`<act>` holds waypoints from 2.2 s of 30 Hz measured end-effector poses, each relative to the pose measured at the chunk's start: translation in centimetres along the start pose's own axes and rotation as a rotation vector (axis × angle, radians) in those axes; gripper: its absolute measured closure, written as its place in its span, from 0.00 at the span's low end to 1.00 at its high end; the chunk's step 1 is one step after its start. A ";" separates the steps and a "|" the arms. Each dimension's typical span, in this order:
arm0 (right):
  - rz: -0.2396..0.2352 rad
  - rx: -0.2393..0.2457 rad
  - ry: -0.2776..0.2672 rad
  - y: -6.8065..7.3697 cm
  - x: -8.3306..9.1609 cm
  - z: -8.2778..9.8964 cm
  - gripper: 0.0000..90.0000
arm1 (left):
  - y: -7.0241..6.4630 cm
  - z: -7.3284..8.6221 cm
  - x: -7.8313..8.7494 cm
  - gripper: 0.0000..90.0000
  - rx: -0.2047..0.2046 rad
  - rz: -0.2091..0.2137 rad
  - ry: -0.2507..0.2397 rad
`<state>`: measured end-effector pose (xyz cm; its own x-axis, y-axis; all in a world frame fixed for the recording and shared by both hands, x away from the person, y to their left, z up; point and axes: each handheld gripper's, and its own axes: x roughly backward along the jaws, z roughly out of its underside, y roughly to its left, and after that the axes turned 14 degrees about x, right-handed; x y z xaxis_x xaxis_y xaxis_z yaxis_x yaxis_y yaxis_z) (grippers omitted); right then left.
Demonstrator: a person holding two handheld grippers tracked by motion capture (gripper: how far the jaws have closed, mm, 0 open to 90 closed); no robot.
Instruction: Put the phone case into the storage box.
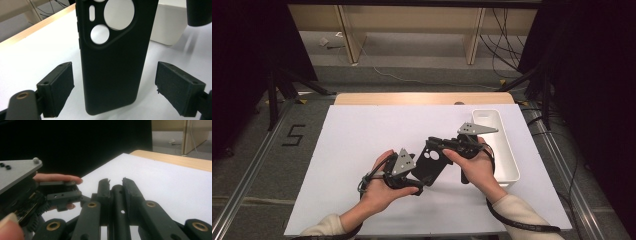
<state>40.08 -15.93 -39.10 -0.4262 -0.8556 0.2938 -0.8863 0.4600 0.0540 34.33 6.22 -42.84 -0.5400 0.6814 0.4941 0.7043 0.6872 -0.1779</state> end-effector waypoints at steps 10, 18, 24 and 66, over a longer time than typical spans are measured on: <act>-0.039 0.094 0.057 -0.4 0.6 -0.7 0.87 | 0.3 0.1 0.3 0.17 -0.012 0.007 -0.010; -0.106 0.196 0.104 -0.5 1.1 -1.4 0.87 | 0.4 0.2 0.2 0.17 -0.018 0.020 -0.016; -0.139 0.234 0.128 -0.9 1.6 -1.6 0.86 | 0.2 0.2 0.1 0.19 -0.022 0.035 -0.016; -0.270 0.312 0.148 -0.2 1.9 -2.4 0.86 | 0.5 0.4 -2.7 0.36 -0.031 0.159 0.042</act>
<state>39.94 -17.06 -36.29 -0.1608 -0.8816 0.4437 -0.9844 0.1108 -0.1365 35.94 4.82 -44.62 -0.4013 0.7696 0.4967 0.7937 0.5628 -0.2308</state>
